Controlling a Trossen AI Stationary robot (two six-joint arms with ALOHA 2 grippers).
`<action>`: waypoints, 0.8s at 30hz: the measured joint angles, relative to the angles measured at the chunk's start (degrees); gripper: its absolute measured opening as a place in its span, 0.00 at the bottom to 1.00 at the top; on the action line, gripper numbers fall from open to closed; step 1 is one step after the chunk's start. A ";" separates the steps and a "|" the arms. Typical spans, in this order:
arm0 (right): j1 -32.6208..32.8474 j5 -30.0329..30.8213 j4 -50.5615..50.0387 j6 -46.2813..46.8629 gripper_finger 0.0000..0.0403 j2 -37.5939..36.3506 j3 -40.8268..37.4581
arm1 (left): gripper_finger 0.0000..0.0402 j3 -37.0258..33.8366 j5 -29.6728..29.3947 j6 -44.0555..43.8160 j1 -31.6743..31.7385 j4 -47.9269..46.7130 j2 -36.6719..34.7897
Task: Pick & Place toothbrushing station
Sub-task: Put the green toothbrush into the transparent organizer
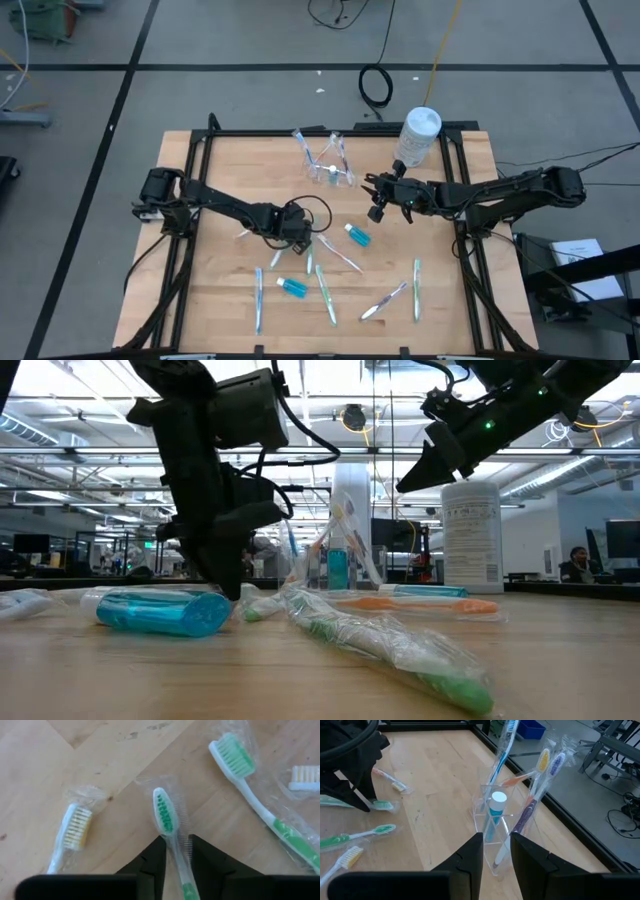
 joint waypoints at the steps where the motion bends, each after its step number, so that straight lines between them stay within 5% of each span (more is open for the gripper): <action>1: 0.00 0.01 -0.02 0.00 0.22 0.00 -0.01 | 0.17 0.00 -0.02 0.22 0.00 0.02 0.00; 9: 0.00 0.00 -0.02 -0.01 0.22 0.00 -0.02 | 0.01 0.00 -5.40 4.08 1.00 3.03 -0.09; 24: -0.01 -0.06 -0.07 -0.13 0.22 0.00 -0.02 | 0.03 5.92 -7.65 24.64 8.52 8.57 -13.28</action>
